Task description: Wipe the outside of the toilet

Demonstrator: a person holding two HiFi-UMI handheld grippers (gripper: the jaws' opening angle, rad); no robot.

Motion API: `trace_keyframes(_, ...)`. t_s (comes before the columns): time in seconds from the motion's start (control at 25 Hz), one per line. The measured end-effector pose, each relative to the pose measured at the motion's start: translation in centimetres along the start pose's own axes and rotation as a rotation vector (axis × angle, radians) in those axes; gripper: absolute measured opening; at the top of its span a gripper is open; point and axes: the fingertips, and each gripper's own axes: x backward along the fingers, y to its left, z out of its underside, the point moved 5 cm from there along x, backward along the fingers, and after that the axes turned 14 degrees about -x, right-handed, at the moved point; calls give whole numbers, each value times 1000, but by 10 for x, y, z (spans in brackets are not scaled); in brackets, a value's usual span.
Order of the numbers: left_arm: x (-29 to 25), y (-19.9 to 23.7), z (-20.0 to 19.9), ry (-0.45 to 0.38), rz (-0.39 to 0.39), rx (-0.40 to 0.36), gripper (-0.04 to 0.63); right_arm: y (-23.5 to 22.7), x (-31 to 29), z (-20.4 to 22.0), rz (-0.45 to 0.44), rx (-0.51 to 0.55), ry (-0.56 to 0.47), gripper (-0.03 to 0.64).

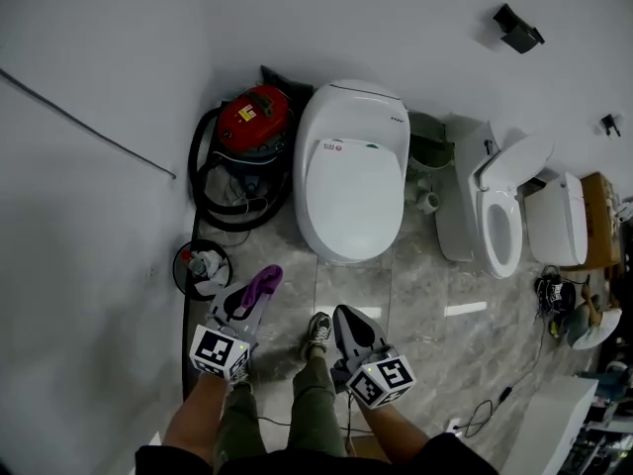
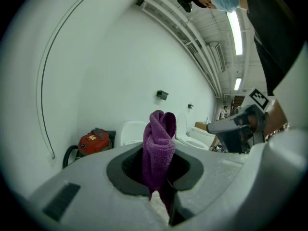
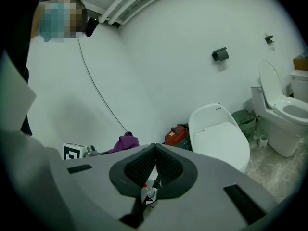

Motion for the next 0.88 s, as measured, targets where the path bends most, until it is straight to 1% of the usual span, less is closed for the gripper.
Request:
trace_keyframes(0.16, -38, 7, 51, 11, 3, 33, 58, -44, -36, 28, -5, -6, 19, -2)
trace_keyframes(0.36, -80, 15, 116, 10, 35, 29, 58, -93, -71, 76, -6, -11, 39, -2)
trace_keyframes(0.52, -103, 19, 166, 30, 24, 51, 58, -127, -88, 115, 0, -31, 43, -2)
trace_keyframes(0.72, -135, 17, 204, 15, 51, 54, 58, -159, -105, 140, -9, -3, 57, -2)
trace_keyframes(0.88, -163, 18, 225, -37, 91, 35, 58, -183, -116, 149, -6, 20, 43, -2)
